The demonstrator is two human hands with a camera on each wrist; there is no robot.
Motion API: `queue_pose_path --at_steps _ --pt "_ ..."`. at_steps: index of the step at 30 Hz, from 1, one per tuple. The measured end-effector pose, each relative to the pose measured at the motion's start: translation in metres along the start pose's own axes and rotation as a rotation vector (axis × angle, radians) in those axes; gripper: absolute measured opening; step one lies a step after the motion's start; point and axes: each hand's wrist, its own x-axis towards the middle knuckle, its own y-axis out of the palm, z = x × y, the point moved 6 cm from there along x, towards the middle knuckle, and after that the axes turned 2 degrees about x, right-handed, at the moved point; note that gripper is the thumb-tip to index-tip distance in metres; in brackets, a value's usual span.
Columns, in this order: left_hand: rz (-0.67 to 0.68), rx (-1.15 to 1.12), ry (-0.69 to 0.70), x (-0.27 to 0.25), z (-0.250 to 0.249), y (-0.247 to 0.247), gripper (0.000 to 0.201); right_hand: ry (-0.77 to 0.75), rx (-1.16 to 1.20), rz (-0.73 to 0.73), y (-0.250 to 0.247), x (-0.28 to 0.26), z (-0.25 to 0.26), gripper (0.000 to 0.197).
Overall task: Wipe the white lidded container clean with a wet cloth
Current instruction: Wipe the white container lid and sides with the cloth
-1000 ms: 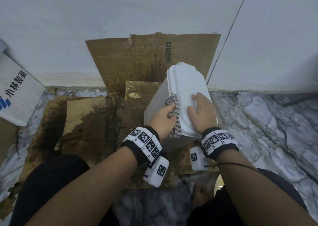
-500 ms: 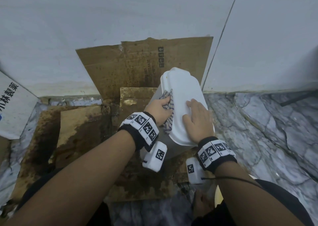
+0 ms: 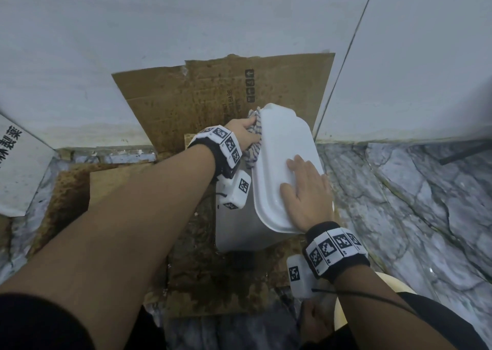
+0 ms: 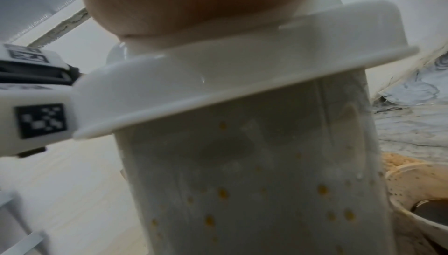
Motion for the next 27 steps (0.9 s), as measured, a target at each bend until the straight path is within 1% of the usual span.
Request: queue_pose_path --at_steps 3,7,12,14,16,19,21,23,24,27 --pt "0.010 0.016 -0.017 0.016 -0.007 -0.008 0.061 -0.003 -0.019 -0.006 0.000 0.000 0.001 0.062" --pt "0.077 0.060 -0.036 0.035 -0.016 -0.015 0.055 -0.010 -0.015 -0.019 0.001 0.001 0.000 0.066" --pt "0.167 0.184 -0.046 0.053 -0.028 -0.020 0.052 -0.018 0.014 -0.035 0.001 0.001 0.000 0.063" --pt "0.202 0.287 -0.034 0.058 -0.034 -0.021 0.051 -0.018 0.020 -0.037 0.001 0.001 0.000 0.064" --pt "0.203 0.343 -0.031 0.069 -0.036 -0.020 0.051 -0.012 0.025 -0.040 0.002 0.001 0.001 0.065" --pt "0.190 0.302 -0.042 0.086 -0.026 -0.016 0.048 -0.001 0.041 -0.055 0.002 0.002 0.000 0.065" --pt "0.212 0.276 -0.031 0.092 -0.019 -0.012 0.043 0.008 0.058 -0.063 0.001 0.003 -0.001 0.064" --pt "0.216 0.325 -0.014 0.093 -0.012 -0.012 0.042 0.015 0.067 -0.060 0.000 0.004 -0.003 0.063" --pt "0.194 0.346 -0.010 0.094 -0.008 -0.013 0.042 0.018 0.073 -0.061 0.000 0.004 -0.004 0.063" --pt "0.161 0.247 -0.023 0.093 0.005 -0.012 0.043 0.023 0.080 -0.067 0.000 0.005 -0.006 0.062"
